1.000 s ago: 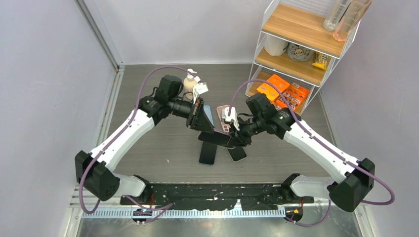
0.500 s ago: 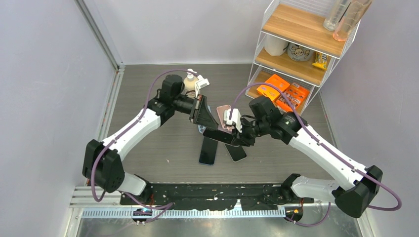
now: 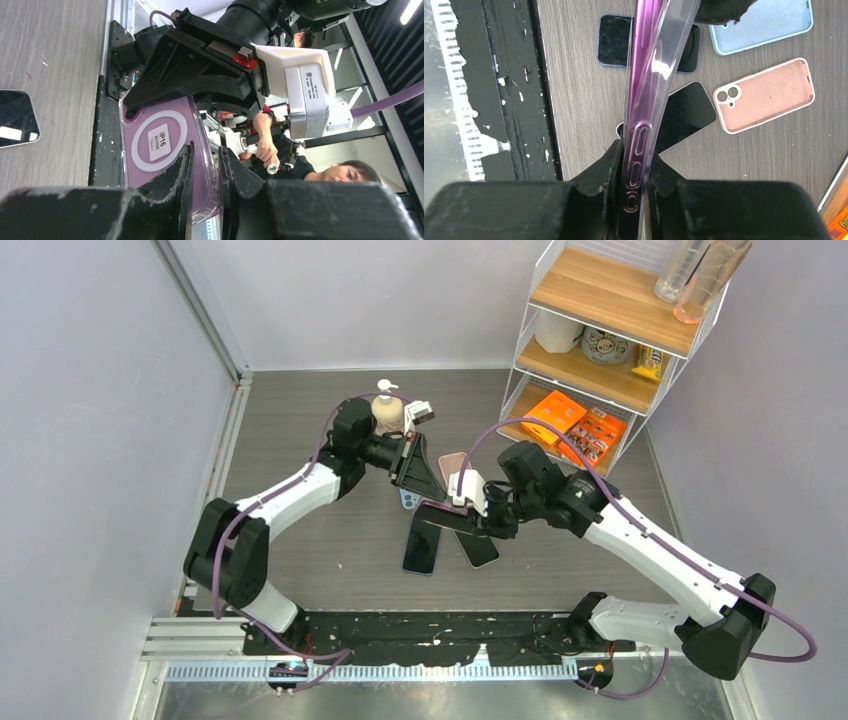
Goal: Take the phone out of the phone case
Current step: Remove the phone case from the phone.
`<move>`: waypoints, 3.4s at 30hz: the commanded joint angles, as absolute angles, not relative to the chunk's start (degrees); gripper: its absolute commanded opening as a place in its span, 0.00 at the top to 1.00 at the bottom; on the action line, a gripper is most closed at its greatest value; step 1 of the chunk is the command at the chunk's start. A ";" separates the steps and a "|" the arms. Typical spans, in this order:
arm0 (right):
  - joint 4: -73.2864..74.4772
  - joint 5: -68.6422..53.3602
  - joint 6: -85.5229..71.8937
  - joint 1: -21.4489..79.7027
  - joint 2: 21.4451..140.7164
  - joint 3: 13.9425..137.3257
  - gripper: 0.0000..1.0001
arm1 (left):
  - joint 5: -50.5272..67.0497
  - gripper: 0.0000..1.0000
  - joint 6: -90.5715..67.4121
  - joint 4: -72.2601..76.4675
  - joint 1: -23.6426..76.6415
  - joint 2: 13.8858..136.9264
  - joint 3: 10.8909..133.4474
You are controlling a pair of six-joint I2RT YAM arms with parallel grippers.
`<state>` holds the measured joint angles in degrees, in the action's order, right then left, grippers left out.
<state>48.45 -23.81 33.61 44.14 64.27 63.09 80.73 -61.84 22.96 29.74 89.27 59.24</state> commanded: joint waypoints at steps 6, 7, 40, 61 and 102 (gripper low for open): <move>36.46 -26.36 39.06 47.39 63.02 67.88 0.95 | 76.90 1.00 -71.16 32.03 33.60 92.13 58.28; 36.47 -26.32 39.10 47.44 63.02 67.95 0.95 | 76.69 1.00 -71.00 32.07 33.77 92.07 58.16; 49.98 -58.61 40.92 33.29 67.45 70.07 0.95 | 66.92 0.33 23.96 -59.05 18.85 58.15 73.39; 49.27 -60.38 39.32 33.02 69.73 70.70 0.95 | 64.70 0.32 8.18 -41.50 28.22 58.64 67.64; 44.51 -52.85 33.05 33.05 69.96 69.70 0.95 | 61.77 0.34 11.96 -42.14 28.12 58.72 69.47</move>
<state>48.01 -49.67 33.65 32.99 70.67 68.88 61.49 12.84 -45.50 27.81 58.04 67.94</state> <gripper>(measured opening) 0.220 0.659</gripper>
